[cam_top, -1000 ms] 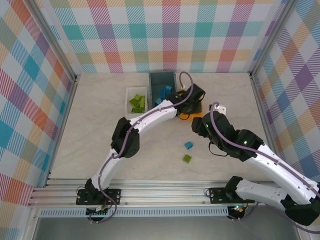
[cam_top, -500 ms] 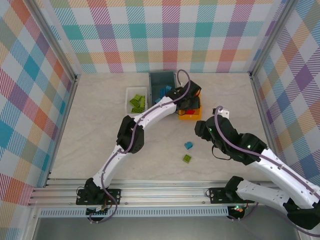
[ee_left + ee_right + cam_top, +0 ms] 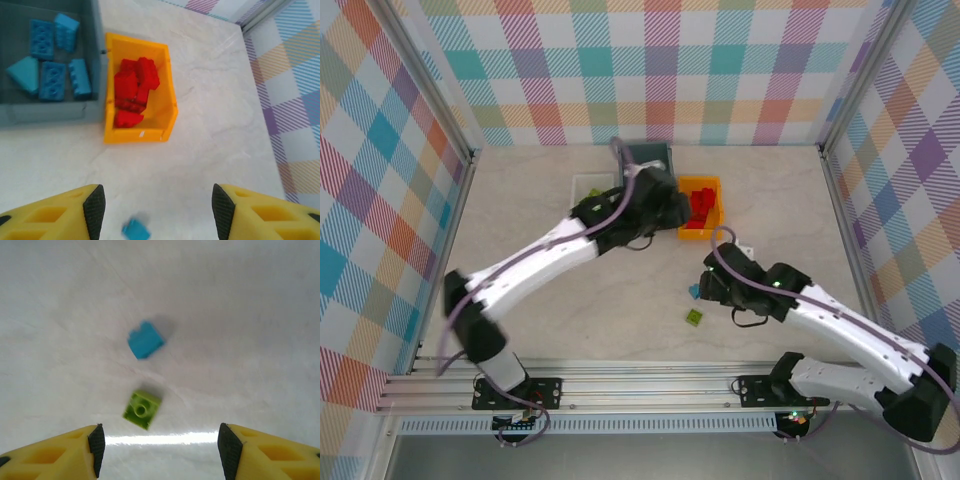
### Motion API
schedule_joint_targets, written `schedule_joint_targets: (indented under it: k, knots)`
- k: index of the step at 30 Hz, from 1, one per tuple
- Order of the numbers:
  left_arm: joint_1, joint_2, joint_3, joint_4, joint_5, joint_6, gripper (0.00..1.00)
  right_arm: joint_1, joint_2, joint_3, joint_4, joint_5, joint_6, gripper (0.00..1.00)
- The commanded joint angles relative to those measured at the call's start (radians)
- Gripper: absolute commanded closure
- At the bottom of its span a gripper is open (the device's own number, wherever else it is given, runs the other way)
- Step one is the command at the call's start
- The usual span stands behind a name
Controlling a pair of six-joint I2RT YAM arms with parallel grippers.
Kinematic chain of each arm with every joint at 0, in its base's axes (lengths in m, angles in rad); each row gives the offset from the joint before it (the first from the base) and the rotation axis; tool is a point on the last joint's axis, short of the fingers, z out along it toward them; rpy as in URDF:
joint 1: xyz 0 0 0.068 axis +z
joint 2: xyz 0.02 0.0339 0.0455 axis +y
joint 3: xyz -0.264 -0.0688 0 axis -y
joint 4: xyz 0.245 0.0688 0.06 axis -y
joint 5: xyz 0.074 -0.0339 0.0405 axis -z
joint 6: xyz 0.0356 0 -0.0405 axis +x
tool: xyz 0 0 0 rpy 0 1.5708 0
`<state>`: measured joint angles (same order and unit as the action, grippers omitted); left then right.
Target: Sort the legos into containers by color
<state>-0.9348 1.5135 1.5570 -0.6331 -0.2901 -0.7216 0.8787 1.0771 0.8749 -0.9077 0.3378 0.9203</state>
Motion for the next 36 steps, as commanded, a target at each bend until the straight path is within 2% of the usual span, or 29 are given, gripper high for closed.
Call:
schedule_joint_targets:
  k: [1,6,9,13,17,20,23,25,30,36]
  knots:
    - [-0.040,-0.129,-0.233,-0.033,-0.011,-0.016,0.38,0.065,0.055,-0.024,0.009,-0.065,0.132,0.35]
    - [-0.105,-0.419,-0.569,0.024,0.144,0.006,0.38,0.104,0.150,-0.051,0.113,-0.084,0.254,0.31]
    - [-0.140,-0.559,-0.707,0.065,0.196,-0.009,0.38,0.104,0.201,-0.076,0.184,-0.088,0.301,0.29]
    - [-0.154,-0.688,-0.821,0.085,0.174,-0.062,0.38,0.100,0.272,-0.060,0.185,-0.096,0.349,0.28]
    - [-0.154,-0.730,-0.860,0.115,0.163,-0.077,0.38,0.098,0.276,-0.071,0.181,-0.043,0.372,0.29]
    - [-0.154,-0.718,-0.859,0.121,0.165,-0.074,0.39,0.068,0.254,-0.085,0.221,0.013,0.302,0.29]
    - [-0.154,-0.708,-0.859,0.123,0.168,-0.070,0.39,-0.013,0.276,-0.102,0.300,-0.032,0.187,0.29]
    - [-0.155,-0.708,-0.859,0.123,0.168,-0.068,0.39,-0.049,0.319,-0.086,0.363,-0.069,0.045,0.28]
    - [-0.154,-0.722,-0.857,0.110,0.158,-0.064,0.39,-0.065,0.482,0.051,0.258,-0.049,-0.191,0.25]
    - [-0.155,-0.735,-0.873,0.120,0.149,-0.075,0.39,-0.068,0.603,0.129,0.125,0.013,-0.253,0.25]
